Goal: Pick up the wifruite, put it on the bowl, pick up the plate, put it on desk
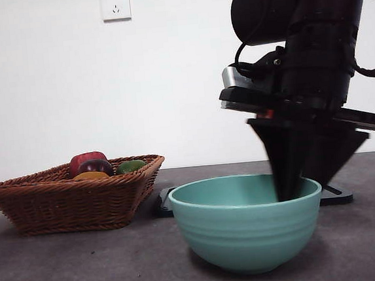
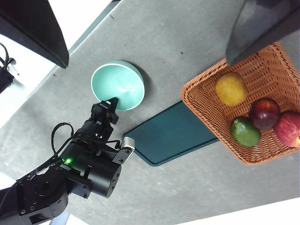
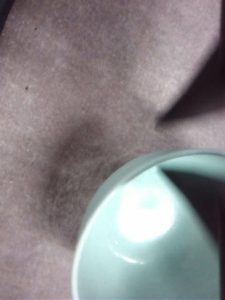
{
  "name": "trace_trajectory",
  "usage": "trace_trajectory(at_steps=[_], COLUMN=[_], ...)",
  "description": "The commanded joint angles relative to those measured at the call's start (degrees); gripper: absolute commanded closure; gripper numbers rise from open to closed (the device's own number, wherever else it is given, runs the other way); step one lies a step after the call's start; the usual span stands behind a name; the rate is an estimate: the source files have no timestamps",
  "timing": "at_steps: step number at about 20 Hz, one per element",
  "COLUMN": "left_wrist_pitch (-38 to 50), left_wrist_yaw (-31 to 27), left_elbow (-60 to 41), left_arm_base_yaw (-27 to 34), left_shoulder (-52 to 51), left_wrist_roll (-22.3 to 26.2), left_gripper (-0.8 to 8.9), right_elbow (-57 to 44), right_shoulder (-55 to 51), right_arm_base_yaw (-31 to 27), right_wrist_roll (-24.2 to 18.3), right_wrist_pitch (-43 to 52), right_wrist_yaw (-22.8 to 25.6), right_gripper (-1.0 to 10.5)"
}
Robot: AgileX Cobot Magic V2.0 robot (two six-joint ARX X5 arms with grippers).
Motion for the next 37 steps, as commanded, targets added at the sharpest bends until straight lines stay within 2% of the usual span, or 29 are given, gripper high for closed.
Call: trace_trajectory(at_steps=[1, 6, 15, 24, 30, 37], left_wrist_pitch=[0.02, -0.33, -0.35, -0.17, -0.02, -0.11], left_wrist_yaw=[0.22, 0.22, 0.22, 0.22, 0.2, 0.2], left_elbow=[0.66, 0.66, 0.66, 0.66, 0.66, 0.66], left_arm_base_yaw=[-0.52, -0.55, -0.55, -0.55, -0.55, -0.55], left_shoulder=[0.09, 0.09, 0.09, 0.09, 0.09, 0.09], left_wrist_roll=[-0.2, -0.37, -0.37, -0.35, -0.33, -0.35], left_gripper=[2.38, 2.38, 2.38, 2.38, 2.38, 2.38], right_elbow=[0.37, 3.67, 13.86, 14.67, 14.67, 14.67], right_shoulder=[0.74, -3.74, -25.03, -46.36, -53.72, -55.45], right_arm_base_yaw=[0.39, 0.24, 0.31, 0.31, 0.31, 0.31], right_wrist_roll=[0.7, -0.02, -1.53, -1.11, -0.87, -0.9], right_wrist_pitch=[-0.09, -5.75, -19.1, -25.27, -26.25, -27.15], right_wrist_yaw=[0.31, 5.14, 6.51, 6.51, 6.45, 6.1], right_gripper=[5.1, 3.4, 3.4, 3.4, 3.4, 3.4])
